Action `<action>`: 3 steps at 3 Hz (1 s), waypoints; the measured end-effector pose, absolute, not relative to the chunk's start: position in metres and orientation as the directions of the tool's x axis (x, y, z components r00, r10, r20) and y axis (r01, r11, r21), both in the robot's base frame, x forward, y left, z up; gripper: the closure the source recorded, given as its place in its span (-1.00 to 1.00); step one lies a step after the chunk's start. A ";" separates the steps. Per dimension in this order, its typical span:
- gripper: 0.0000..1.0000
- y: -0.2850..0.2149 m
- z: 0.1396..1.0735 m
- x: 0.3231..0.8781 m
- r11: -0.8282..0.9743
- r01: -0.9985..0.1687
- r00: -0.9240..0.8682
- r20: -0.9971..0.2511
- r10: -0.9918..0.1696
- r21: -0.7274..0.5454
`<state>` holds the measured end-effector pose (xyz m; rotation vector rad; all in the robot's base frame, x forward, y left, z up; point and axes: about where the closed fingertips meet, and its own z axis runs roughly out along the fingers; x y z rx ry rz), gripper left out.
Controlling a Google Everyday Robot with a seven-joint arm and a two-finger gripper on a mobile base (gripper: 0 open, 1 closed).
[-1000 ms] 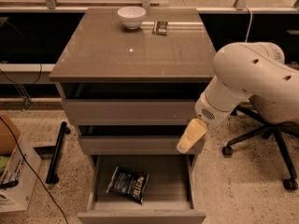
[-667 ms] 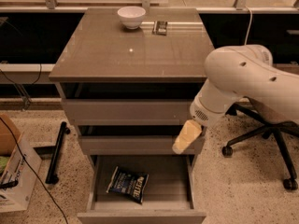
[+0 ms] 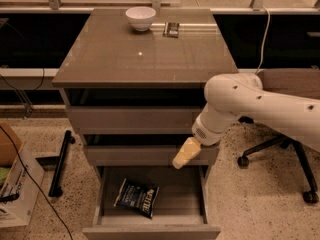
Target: Pick blue chip bag from bottom drawer and place on counter
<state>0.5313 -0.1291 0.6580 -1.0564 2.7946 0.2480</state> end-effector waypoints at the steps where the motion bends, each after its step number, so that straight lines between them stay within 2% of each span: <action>1: -1.00 -0.118 0.612 0.537 0.778 -0.609 -0.792 -0.161 -0.588 0.156; 3: -1.00 -0.098 0.518 0.546 0.853 -0.458 -0.889 -0.132 -0.439 0.250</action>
Offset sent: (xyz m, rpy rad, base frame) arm 0.0180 0.0376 -0.1481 0.0650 0.1279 -0.2388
